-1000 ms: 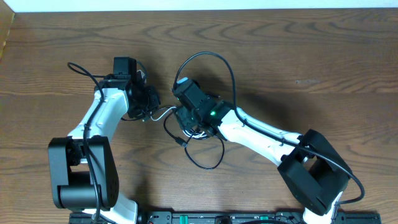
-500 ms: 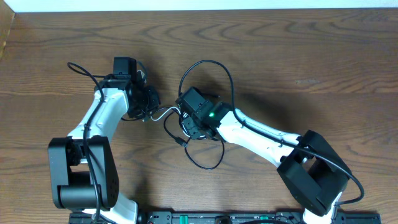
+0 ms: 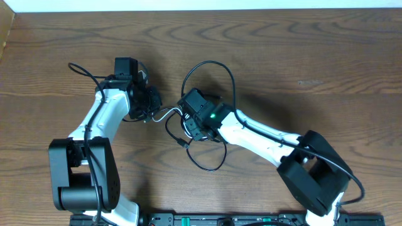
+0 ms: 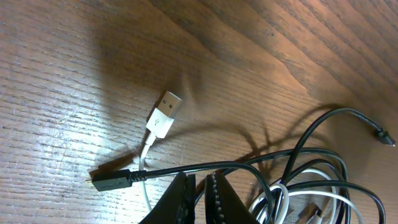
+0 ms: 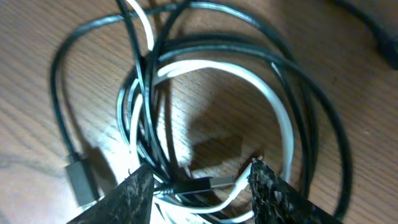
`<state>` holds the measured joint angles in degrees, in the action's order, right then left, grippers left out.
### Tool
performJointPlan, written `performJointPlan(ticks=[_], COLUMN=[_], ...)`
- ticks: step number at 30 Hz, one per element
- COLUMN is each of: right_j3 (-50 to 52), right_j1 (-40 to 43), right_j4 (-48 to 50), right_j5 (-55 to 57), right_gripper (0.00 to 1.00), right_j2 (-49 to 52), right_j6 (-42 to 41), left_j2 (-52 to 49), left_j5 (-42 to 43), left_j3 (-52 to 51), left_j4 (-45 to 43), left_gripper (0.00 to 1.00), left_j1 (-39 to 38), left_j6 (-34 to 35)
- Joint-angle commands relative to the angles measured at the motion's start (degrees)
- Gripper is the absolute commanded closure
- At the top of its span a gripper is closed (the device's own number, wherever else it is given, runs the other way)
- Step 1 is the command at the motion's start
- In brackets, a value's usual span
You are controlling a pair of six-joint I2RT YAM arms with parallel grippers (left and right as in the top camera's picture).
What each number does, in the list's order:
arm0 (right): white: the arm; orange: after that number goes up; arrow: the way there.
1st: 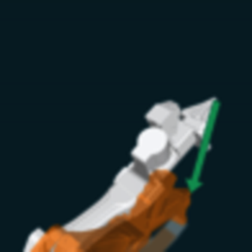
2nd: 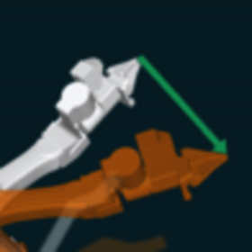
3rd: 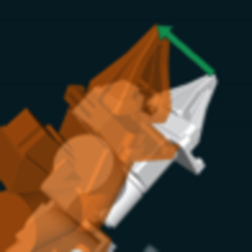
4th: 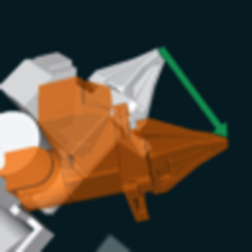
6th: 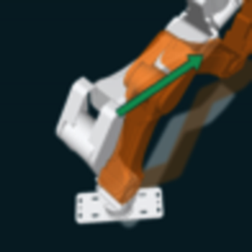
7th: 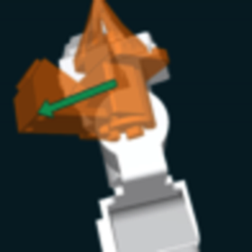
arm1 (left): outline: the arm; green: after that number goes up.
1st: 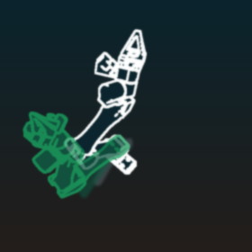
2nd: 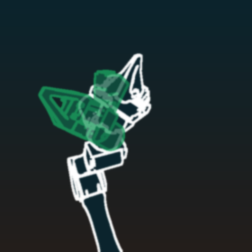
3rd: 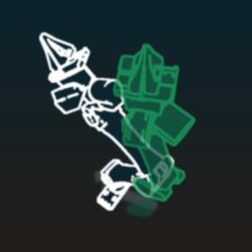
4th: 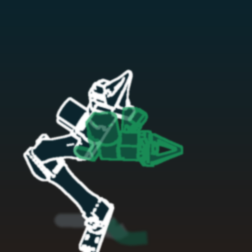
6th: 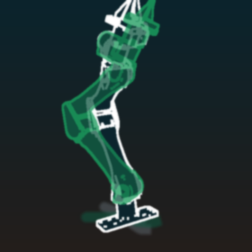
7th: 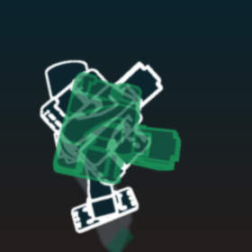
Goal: Untangle cables
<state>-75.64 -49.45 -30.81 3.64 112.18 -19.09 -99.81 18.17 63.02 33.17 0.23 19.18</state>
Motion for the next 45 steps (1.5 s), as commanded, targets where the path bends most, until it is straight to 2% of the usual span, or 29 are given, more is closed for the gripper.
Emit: performJointPlan(ticks=[1, 10, 17, 24, 34, 45], right_j3=[0.46, 0.46, 0.11, -1.68, -1.77, -1.07], right_j1=[0.02, 0.0, 0.17, 0.44, 0.22, -4.46], right_j4=[-0.57, -0.74, -0.28, -0.26, -1.95, -6.88], right_j5=[0.76, 0.42, -3.02, -8.24, -22.86, -23.32], right_gripper=[0.54, 0.53, 0.65, 0.71, 0.73, 0.73], right_j2=[3.13, 4.15, 3.65, 0.79, -1.25, -1.25], right_j6=[-2.91, -3.82, -3.82, -3.78, -3.1, -3.13], left_j2=[0.15, 0.15, 0.15, 0.15, 0.15, 0.15], left_j5=[0.66, 0.68, 0.66, 0.68, 0.66, 0.66], left_j3=[-0.35, -0.35, -0.35, -0.35, -0.35, -0.35], left_j4=[0.17, 0.17, 0.15, 0.15, 0.15, 0.15], left_gripper=[0.87, 0.87, 0.87, 0.88, 0.87, 0.87], left_j1=[0.07, 0.07, 0.07, 0.07, 0.07, 0.09], left_j6=[-1.16, -1.16, -1.16, -1.18, -1.16, -1.18])
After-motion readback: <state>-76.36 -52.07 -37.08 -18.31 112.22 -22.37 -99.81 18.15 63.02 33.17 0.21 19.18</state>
